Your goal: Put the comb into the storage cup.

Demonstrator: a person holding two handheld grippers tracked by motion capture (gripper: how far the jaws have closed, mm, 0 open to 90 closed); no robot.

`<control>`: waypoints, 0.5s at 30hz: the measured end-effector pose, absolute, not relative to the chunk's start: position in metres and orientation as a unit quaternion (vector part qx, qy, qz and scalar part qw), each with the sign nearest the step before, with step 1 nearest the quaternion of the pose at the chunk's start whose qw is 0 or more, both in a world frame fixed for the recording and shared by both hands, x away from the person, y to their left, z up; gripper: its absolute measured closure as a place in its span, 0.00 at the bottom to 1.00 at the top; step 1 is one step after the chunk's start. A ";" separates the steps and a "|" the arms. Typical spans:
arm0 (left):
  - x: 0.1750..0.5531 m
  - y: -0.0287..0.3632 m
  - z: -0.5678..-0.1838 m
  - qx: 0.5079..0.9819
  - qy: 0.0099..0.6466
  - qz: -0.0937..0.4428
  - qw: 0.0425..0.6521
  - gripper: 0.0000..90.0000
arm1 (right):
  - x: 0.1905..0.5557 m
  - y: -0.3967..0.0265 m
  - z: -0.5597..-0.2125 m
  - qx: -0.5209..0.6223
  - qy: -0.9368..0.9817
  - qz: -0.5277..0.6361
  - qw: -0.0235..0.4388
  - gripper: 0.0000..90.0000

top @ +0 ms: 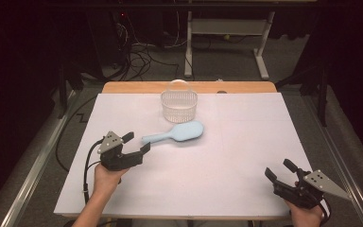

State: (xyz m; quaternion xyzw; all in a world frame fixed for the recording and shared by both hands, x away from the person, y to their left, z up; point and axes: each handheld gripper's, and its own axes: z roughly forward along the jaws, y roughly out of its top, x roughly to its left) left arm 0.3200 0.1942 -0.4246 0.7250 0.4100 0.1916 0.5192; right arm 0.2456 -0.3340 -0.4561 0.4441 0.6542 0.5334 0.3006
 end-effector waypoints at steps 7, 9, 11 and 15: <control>0.324 0.190 -0.424 0.729 0.407 0.188 0.517 0.24 | 0.246 -0.334 -0.456 0.444 0.655 0.533 0.299 0.25; 0.326 0.189 -0.425 0.728 0.408 0.189 0.517 0.24 | 0.246 -0.334 -0.456 0.444 0.654 0.534 0.299 0.25; 0.328 0.188 -0.425 0.729 0.407 0.188 0.517 0.24 | 0.246 -0.334 -0.456 0.444 0.654 0.534 0.300 0.25; 0.331 0.184 -0.423 0.730 0.406 0.188 0.517 0.24 | 0.246 -0.334 -0.456 0.444 0.655 0.534 0.299 0.25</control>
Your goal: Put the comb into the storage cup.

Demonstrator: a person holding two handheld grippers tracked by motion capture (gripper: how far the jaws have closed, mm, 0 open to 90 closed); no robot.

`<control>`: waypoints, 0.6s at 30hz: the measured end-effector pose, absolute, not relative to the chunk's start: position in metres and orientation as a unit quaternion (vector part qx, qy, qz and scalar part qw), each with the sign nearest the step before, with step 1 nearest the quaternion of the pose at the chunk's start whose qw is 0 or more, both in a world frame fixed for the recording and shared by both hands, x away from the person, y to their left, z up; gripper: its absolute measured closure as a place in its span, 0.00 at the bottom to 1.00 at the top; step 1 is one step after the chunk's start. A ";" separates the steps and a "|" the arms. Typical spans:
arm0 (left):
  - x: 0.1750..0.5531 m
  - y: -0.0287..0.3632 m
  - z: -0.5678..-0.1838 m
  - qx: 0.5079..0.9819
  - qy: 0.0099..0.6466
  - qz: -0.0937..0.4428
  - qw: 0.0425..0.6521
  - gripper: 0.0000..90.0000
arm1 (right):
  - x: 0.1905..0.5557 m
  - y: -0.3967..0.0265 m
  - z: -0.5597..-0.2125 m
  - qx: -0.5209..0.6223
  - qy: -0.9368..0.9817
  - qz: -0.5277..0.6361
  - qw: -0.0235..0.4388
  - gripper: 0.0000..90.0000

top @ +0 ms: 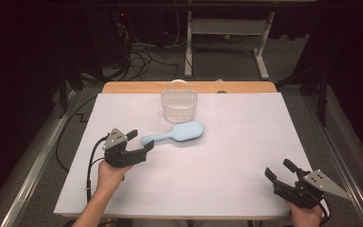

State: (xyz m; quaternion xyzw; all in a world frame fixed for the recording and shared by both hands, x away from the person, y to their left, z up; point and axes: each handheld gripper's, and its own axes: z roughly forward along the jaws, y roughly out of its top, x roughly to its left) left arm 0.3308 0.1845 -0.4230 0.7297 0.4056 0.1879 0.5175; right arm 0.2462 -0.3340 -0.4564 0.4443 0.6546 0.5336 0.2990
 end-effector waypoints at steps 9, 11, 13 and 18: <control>0.337 0.172 -0.418 0.734 0.395 0.186 0.520 0.24 | 0.246 -0.335 -0.456 0.446 0.654 0.535 0.297 0.25; 0.339 0.169 -0.418 0.737 0.394 0.185 0.518 0.24 | 0.247 -0.335 -0.456 0.446 0.654 0.535 0.296 0.25; 0.342 0.166 -0.418 0.739 0.392 0.184 0.516 0.24 | 0.246 -0.335 -0.456 0.446 0.654 0.536 0.296 0.25; 0.348 0.157 -0.415 0.745 0.383 0.183 0.514 0.24 | 0.246 -0.334 -0.456 0.445 0.653 0.536 0.297 0.25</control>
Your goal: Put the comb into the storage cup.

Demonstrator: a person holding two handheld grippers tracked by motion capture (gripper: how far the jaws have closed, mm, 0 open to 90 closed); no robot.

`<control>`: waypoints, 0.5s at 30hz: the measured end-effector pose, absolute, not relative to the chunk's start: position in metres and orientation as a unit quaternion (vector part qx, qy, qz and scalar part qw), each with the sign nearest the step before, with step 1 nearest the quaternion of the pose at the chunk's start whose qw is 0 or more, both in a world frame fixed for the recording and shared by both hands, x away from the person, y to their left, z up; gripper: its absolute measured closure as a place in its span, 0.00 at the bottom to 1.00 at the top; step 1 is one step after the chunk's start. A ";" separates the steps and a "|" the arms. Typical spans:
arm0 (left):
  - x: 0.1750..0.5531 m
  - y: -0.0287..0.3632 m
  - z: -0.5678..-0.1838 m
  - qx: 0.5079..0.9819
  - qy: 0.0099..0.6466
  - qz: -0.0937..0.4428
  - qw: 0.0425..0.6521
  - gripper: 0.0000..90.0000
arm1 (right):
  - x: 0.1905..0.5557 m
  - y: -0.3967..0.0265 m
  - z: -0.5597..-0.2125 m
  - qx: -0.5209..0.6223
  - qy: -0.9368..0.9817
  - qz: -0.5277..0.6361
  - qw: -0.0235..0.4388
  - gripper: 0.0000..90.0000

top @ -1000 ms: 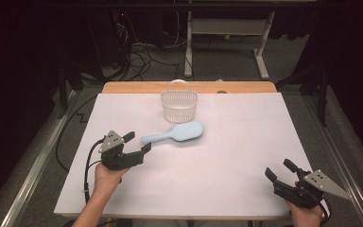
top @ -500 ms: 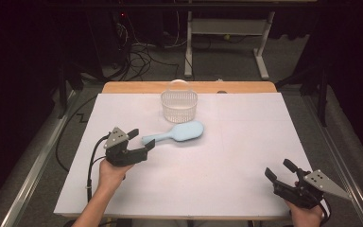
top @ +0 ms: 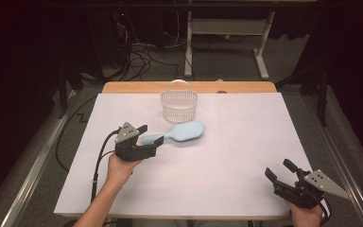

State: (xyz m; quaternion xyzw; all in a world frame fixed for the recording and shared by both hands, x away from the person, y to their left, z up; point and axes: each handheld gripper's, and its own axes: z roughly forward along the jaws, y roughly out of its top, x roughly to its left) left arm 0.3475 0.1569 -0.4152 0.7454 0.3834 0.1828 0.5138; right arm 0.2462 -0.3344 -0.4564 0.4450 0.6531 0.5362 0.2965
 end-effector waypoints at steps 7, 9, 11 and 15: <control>0.354 0.145 -0.411 0.753 0.374 0.180 0.510 0.24 | 0.246 -0.335 -0.457 0.444 0.654 0.537 0.295 0.25; 0.356 0.143 -0.410 0.756 0.373 0.178 0.508 0.24 | 0.247 -0.335 -0.457 0.444 0.654 0.536 0.294 0.25; 0.358 0.140 -0.409 0.757 0.372 0.176 0.507 0.24 | 0.247 -0.335 -0.457 0.444 0.655 0.537 0.294 0.25; 0.360 0.135 -0.408 0.762 0.369 0.175 0.502 0.24 | 0.246 -0.334 -0.457 0.444 0.655 0.536 0.295 0.25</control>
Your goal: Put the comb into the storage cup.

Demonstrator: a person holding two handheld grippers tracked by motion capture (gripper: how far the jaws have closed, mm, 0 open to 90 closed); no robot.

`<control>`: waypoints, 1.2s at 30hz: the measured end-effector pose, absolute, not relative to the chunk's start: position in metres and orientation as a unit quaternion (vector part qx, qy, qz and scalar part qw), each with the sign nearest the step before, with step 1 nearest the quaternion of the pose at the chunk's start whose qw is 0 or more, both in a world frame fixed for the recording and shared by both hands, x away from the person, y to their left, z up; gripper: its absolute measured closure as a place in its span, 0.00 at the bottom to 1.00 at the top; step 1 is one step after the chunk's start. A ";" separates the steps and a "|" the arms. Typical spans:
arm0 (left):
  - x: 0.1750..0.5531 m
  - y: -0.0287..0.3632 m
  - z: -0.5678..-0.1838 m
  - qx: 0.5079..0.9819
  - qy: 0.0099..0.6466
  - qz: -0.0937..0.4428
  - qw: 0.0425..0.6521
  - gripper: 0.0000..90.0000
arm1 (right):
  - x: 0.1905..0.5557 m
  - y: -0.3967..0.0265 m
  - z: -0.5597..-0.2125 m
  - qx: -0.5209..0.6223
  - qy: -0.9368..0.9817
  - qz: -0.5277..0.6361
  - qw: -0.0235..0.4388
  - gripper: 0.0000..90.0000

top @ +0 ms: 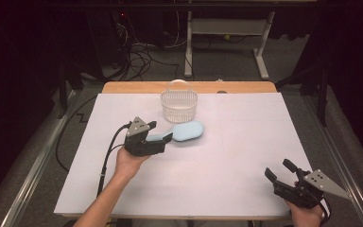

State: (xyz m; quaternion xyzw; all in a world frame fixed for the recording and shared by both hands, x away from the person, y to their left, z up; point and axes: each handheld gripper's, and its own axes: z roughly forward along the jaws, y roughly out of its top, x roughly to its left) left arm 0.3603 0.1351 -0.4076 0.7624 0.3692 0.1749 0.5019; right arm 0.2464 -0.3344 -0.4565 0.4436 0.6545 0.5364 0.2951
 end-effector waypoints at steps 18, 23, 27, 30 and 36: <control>0.374 0.123 -0.395 0.769 0.370 0.158 0.496 0.24 | 0.247 -0.335 -0.457 0.444 0.655 0.538 0.292 0.25; 0.379 0.120 -0.395 0.778 0.368 0.162 0.483 0.24 | 0.247 -0.335 -0.457 0.444 0.655 0.538 0.291 0.25; 0.383 0.116 -0.392 0.785 0.366 0.161 0.473 0.24 | 0.247 -0.335 -0.457 0.443 0.655 0.538 0.290 0.25; 0.387 0.114 -0.389 0.793 0.364 0.160 0.462 0.31 | 0.247 -0.335 -0.457 0.443 0.656 0.538 0.290 0.25; 0.393 0.110 -0.384 0.803 0.364 0.155 0.446 0.31 | 0.247 -0.335 -0.457 0.442 0.657 0.538 0.289 0.25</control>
